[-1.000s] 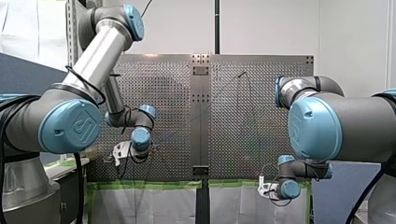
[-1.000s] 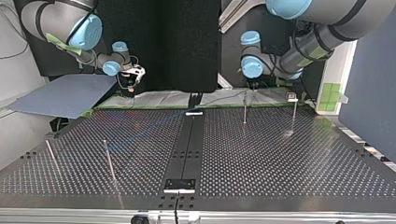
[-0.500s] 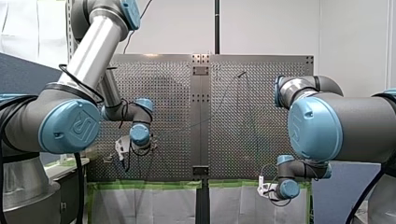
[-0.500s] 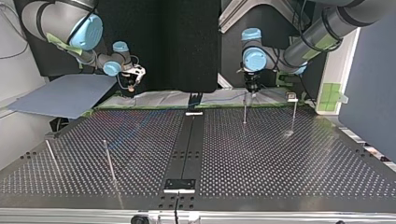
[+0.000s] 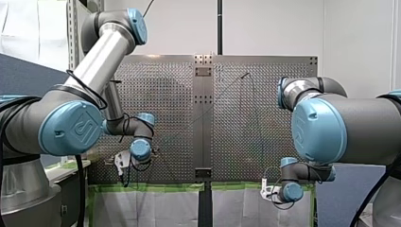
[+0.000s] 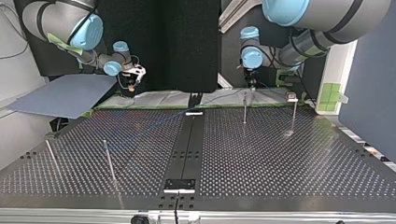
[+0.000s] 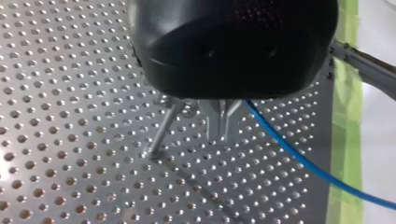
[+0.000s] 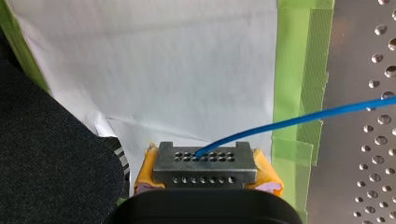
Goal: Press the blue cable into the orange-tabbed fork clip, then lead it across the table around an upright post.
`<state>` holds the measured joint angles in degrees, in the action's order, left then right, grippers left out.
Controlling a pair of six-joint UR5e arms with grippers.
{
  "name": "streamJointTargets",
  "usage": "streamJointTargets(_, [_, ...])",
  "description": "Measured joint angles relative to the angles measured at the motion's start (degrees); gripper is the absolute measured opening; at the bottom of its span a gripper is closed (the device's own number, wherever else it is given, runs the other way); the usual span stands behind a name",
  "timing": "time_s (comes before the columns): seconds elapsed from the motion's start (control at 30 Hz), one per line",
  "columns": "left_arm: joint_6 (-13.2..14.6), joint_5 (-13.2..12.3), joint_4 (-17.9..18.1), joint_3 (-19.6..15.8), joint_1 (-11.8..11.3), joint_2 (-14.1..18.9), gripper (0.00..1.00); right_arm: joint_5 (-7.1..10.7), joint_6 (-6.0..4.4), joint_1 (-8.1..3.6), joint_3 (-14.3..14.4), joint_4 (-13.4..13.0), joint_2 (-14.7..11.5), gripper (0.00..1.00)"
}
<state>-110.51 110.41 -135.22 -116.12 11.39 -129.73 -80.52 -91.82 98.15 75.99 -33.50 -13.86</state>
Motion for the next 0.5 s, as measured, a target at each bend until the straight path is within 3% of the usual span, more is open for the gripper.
streamJointTargets(0.23, [3.62, -1.00, -0.38, 0.00, 0.05, -0.22, 0.00, 0.00, 0.04, 0.14, 0.00, 0.00, 0.00, 0.00])
streamJointTargets(0.5, [7.89, -1.43, -3.92, 0.01, 0.10, -0.27, 0.00, -0.19, -0.01, 0.04, -0.02, 0.00, 0.01, 0.00])
